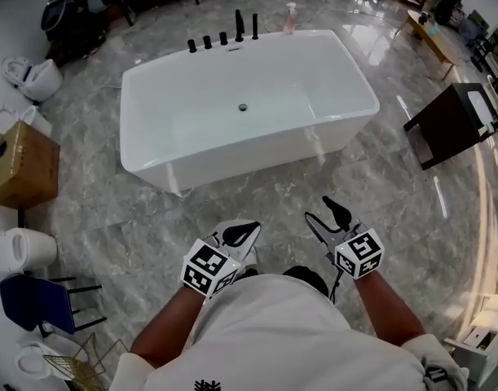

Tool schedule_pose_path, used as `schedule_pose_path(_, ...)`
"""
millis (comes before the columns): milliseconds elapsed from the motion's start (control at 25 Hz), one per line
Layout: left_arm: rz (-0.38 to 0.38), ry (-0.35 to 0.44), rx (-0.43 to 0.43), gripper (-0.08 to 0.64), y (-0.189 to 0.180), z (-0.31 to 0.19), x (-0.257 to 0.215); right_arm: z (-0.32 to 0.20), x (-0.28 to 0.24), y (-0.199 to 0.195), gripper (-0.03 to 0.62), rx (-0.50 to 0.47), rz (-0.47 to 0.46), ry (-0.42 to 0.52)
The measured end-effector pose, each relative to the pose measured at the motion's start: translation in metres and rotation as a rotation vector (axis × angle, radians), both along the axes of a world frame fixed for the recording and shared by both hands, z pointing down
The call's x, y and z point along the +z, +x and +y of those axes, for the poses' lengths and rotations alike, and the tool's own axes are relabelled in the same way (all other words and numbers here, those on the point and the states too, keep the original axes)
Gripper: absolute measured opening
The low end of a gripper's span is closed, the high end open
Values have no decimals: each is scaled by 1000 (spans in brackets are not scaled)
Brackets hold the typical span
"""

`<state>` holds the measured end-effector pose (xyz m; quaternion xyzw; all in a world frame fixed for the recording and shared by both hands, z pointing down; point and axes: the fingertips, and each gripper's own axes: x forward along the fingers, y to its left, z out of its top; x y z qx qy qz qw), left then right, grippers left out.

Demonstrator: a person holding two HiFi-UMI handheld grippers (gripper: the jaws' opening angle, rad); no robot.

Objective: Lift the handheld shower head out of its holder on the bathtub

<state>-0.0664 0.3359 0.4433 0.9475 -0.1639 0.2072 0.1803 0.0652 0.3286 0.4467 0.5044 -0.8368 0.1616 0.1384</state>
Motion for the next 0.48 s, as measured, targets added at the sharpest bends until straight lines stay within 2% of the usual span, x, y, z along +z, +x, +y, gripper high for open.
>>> schedule_pose_path(240,36,-16,5,5,-3,-37,0,-33,-5,-14,253,-19,30,-20)
schedule_pose_path(480,50,-31,-38,5,-1,-76,5,-79,-2,-15,253,-41,18,-22)
